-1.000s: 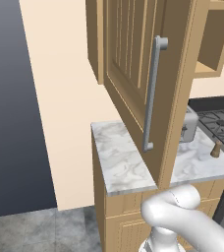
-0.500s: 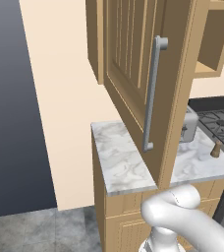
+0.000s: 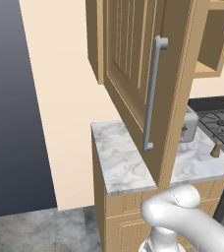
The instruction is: Take 2 condiments from the cabinet and move them on the counter near the stove.Make sure the condiments are lined up with each other, next to each other.
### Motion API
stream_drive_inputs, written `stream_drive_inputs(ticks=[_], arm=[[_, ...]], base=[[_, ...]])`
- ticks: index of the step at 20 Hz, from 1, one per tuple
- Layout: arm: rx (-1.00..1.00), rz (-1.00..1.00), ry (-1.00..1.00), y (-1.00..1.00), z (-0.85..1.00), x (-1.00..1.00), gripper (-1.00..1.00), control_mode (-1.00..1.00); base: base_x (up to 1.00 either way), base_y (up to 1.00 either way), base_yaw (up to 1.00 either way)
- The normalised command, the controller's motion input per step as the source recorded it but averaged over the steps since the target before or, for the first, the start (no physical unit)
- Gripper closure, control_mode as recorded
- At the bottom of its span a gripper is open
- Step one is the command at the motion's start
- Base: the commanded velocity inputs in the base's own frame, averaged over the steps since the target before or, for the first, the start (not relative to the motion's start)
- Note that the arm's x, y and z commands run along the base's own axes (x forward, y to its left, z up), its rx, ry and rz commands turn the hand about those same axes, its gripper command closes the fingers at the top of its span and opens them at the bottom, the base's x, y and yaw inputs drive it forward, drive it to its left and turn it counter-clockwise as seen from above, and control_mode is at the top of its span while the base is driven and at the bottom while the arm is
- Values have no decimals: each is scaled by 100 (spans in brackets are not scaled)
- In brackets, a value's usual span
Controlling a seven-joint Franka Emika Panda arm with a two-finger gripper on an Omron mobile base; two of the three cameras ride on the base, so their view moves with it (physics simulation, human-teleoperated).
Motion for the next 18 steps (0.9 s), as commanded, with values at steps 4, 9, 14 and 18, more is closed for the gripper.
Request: stream_drive_inputs(ticks=[4,9,14,18], arm=[[0,0,4,0,-11,9,100,-100],[0,0,3,0,-14,14,100,-100],[0,-1,3,0,-15,21,100,-100],[0,0,3,0,-16,31,100,-100]], base=[[0,0,0],[0,0,0],[0,0,0],[0,0,0]])
